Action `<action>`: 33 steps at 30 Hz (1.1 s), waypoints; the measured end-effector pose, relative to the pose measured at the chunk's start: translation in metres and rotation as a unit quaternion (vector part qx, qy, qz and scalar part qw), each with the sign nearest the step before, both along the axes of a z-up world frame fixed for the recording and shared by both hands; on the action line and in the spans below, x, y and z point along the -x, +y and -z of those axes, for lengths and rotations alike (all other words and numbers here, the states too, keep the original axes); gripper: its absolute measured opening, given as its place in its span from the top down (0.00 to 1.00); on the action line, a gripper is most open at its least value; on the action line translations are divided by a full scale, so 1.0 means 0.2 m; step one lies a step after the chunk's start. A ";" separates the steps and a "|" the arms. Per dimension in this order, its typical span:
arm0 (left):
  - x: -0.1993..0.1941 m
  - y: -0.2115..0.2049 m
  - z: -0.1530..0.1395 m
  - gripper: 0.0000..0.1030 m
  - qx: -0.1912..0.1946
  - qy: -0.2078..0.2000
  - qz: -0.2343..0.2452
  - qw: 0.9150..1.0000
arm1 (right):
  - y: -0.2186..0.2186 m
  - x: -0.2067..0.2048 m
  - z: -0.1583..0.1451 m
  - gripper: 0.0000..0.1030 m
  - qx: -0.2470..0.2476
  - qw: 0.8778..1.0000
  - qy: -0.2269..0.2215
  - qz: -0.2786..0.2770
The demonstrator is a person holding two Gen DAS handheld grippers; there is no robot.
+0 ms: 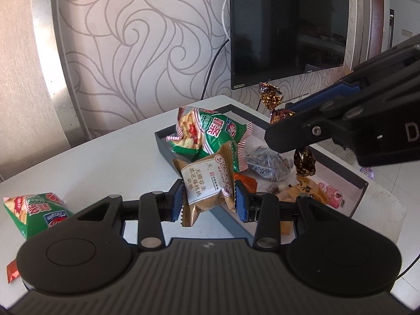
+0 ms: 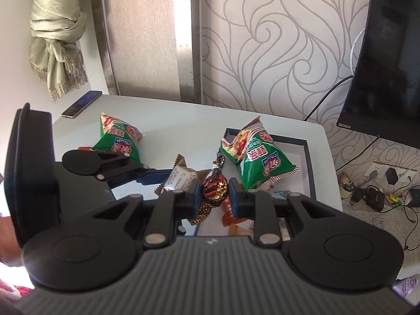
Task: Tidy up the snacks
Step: 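Carry the biscuit packet with the left gripper over the box while the right carries the candy, then open the left gripper to drop the biscuit packet into the box while the right lowers the candy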
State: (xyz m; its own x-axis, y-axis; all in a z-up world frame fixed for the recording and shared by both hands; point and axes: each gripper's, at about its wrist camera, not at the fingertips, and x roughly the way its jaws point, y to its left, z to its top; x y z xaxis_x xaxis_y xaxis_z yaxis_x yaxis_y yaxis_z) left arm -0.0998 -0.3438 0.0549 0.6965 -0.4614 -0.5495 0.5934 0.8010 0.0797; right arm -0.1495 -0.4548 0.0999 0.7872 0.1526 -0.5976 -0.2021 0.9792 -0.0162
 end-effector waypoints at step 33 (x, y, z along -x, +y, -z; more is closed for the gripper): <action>-0.15 -0.41 0.09 0.55 0.024 0.027 0.014 0.999 | -0.30 0.00 0.05 0.75 0.010 1.000 0.013 0.007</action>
